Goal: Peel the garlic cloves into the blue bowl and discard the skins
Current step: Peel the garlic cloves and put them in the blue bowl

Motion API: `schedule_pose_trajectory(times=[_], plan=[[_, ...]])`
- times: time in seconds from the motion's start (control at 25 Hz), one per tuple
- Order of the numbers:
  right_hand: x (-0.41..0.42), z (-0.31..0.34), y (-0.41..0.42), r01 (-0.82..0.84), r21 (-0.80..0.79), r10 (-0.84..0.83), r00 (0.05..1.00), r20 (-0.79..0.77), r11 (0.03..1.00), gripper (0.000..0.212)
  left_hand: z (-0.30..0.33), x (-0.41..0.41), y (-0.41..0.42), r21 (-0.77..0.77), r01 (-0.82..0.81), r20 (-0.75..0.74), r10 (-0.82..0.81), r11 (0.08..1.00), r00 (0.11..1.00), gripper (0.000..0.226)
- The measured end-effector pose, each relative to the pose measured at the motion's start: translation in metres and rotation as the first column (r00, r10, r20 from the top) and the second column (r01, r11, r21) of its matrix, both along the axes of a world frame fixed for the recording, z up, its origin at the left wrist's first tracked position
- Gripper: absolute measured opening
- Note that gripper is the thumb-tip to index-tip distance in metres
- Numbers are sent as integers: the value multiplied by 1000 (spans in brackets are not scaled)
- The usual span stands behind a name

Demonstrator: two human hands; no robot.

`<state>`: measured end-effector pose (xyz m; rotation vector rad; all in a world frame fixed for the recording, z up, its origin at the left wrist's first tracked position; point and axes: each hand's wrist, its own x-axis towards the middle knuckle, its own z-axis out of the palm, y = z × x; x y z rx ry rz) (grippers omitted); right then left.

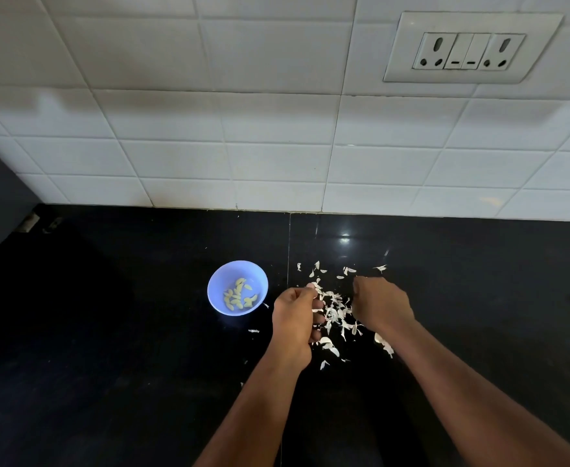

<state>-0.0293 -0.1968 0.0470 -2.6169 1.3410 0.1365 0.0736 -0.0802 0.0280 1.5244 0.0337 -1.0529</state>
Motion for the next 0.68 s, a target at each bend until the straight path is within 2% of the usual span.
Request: schedule_pose_trajectory(times=[0.04,0.12,0.24,0.32,0.36,0.44,0.52,0.56,0.6,0.68], plan=[[1,-4,2,-8,14,9,998,-69,1000,14,1,-1,1,-2,9,12,-9,1000,1000,17],[0,-9,1,6,60,-2,998,-59,998,13,1,-2,1,-8,28,44,-27,1000,999,14],[-8,-9,0,50,245,-107,969,224,968,11,2,-5,3,-23,73,75,-71,997,995,13],[-15,-6,4,54,233,-141,916,377,971,11,2,-6,4,-30,78,67,-76,996,995,14],[-17,-6,5,74,155,-128,917,378,985,11,3,-6,3,-32,71,55,-69,997,996,14],[-20,-11,5,86,26,-90,969,229,996,11,3,-7,5,-33,69,34,-68,997,997,15],[-22,-14,2,73,49,-75,997,37,996,12,6,-11,6,-42,89,31,-88,995,996,15],[-23,-15,0,70,98,-72,997,22,993,12,7,-12,6,-46,97,40,-95,994,995,14],[-23,-14,-1,61,165,-75,994,80,984,13,6,-13,6,-46,103,54,-101,994,993,12],[-27,-10,5,34,344,-157,928,337,938,13,4,-16,6,-42,124,98,-119,991,988,10]])
